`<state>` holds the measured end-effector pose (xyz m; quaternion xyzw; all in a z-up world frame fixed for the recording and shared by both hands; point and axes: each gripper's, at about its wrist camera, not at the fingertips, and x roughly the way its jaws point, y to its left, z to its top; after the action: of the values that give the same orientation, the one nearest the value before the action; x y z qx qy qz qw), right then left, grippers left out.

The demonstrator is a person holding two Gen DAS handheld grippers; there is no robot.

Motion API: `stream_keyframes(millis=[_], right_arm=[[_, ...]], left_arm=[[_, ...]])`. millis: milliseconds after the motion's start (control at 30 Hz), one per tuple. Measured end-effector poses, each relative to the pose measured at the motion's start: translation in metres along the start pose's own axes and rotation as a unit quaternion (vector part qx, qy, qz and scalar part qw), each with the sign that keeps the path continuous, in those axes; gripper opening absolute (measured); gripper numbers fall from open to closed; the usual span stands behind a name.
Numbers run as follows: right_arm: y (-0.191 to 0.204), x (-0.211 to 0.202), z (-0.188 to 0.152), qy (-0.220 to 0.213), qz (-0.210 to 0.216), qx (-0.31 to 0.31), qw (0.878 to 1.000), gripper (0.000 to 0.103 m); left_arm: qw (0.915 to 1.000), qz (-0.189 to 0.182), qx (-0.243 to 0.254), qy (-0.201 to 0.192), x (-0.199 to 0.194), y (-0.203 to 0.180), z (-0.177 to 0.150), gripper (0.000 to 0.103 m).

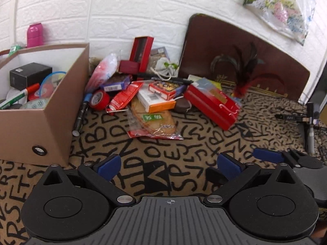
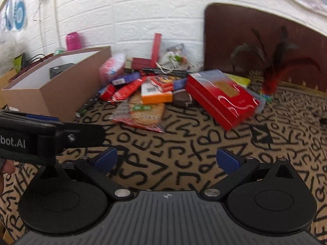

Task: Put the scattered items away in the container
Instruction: 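Withdraw both tools from the cardboard box back over the table, then grasp the red gift box with the left tool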

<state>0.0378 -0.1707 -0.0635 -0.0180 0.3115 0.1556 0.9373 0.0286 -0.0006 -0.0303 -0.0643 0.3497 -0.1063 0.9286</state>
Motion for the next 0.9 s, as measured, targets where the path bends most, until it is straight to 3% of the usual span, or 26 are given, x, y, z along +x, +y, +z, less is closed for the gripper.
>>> stream_keyframes(millis=[267, 500, 733, 833, 900], right_arm=[[-0.012, 0.031, -0.011, 0.029, -0.003, 0.002, 1.000, 0.102], [-0.047, 0.045, 0.000, 0.010, -0.041, 0.017, 0.999, 0.102], [-0.082, 0.061, 0.021, -0.001, -0.072, -0.014, 0.997, 0.102], [-0.094, 0.070, 0.027, -0.006, -0.076, -0.014, 0.997, 0.102], [-0.100, 0.075, 0.030, -0.010, -0.072, -0.016, 0.997, 0.102]], left_arm=[[0.9995, 0.020, -0.004, 0.025, 0.035, 0.009, 0.004, 0.101], [0.9993, -0.012, 0.027, 0.022, 0.061, -0.012, 0.023, 0.097], [0.9972, -0.032, 0.063, -0.025, 0.097, -0.049, 0.074, 0.096], [0.9956, -0.042, 0.083, -0.009, 0.127, -0.060, 0.098, 0.085], [0.9955, -0.044, 0.084, -0.006, 0.144, -0.065, 0.110, 0.085]])
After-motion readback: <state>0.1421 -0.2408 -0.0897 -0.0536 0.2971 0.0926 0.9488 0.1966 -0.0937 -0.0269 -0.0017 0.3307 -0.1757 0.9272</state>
